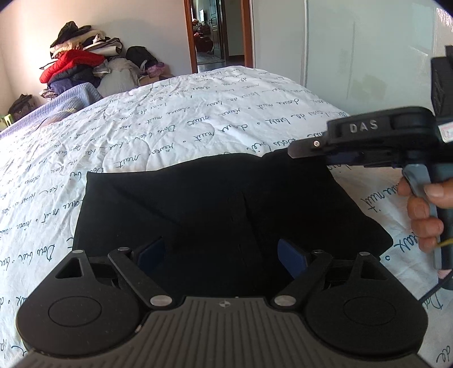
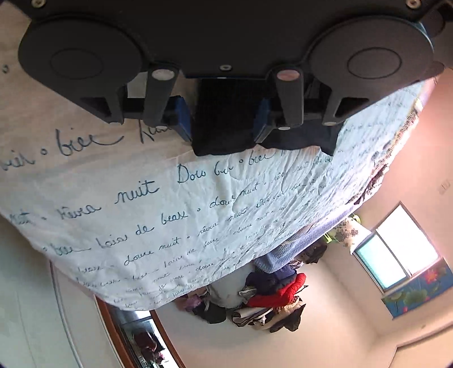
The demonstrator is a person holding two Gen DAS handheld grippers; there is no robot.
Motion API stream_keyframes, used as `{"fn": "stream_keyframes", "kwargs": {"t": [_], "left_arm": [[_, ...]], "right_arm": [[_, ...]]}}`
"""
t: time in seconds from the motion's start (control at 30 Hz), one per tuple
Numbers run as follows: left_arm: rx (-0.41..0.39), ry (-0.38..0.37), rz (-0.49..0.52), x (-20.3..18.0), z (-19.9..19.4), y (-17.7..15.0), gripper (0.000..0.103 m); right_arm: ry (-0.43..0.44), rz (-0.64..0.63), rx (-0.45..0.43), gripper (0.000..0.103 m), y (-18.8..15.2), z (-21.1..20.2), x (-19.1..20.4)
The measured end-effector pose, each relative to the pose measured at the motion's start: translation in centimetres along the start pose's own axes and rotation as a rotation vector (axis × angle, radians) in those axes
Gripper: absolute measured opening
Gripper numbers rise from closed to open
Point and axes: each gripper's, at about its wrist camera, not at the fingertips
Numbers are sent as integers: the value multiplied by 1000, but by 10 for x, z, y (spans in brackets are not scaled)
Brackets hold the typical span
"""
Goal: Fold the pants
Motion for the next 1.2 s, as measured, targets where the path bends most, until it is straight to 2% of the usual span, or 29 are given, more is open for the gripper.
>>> {"fn": "stream_keyframes", "kwargs": {"t": [0.03, 0.13, 0.23, 0.37, 0.4, 0.43, 0.47, 0.5, 0.57, 0.6, 0.67, 0.7, 0.73, 0.77, 0.8, 0.87, 0.9, 0.97, 1.07, 1.13, 1.2], "left_arm": [[-3, 5, 11, -1, 1, -2, 90], [-11, 6, 20, -3, 1, -5, 90], [-8, -1, 9, -3, 4, -5, 92], [8, -11, -3, 0, 3, -4, 92], [11, -16, 0, 2, 1, -4, 92], [12, -20, 3, 4, -1, -3, 92], [8, -19, 7, 6, -4, -1, 91], [1, -14, 7, 8, -6, 0, 91], [-21, 0, 1, 14, -10, 6, 91], [-31, 8, -5, 18, -9, 10, 91], [-37, 29, -20, 24, -6, 17, 91], [-30, 43, -31, 29, -4, 20, 91], [-20, 51, -41, 33, -3, 22, 91], [-14, 52, -50, 36, -3, 22, 91], [-11, 49, -55, 40, -5, 21, 91], [-14, 45, -47, 44, -10, 16, 91], [-17, 41, -39, 46, -12, 13, 91], [-16, 22, -31, 46, -14, 9, 92], [13, -13, -23, 42, -7, 4, 92], [17, -9, -18, 38, -3, -1, 92], [8, -16, -9, 37, -5, -4, 92]], "right_arm": [[-8, -3, 2, 11, 1, 3, 1], [-52, -30, -9, 9, 2, 4, 5], [-164, -93, 3, 8, 5, 9, 11], [-246, -181, 45, 8, 4, 13, 22], [-260, -171, 47, 10, 3, 8, 20], [-275, -167, 43, 18, 5, 4, 19], [-297, -174, 17, 24, 7, -2, 21], [-320, -202, -13, 26, 11, -9, 24], [-284, -263, -27, 26, 19, -8, 33], [-233, -278, -18, 26, 24, -3, 38], [-107, -278, 32, 26, 28, 15, 42], [-78, -283, 69, 25, 26, 26, 44], [-97, -310, 113, 23, 24, 37, 45], [-154, -356, 143, 18, 20, 44, 47], [-197, -380, 139, 11, 18, 42, 48], [-207, -336, 80, 17, 16, 19, 48], [-194, -311, 38, 23, 13, 2, 49], [-166, -333, 23, 23, 2, -25, 56], [-143, -429, 100, 23, -28, -47, 74], [-206, -537, 155, 24, -50, -51, 86], [-231, -584, 157, 25, -60, -59, 93]]}}
Point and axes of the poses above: each gripper's, at about its wrist camera, not at the fingertips, and z roughly the way its jaws point, x to its left, y to its top, and after that the axes turned 15 degrees about -z, right-handed
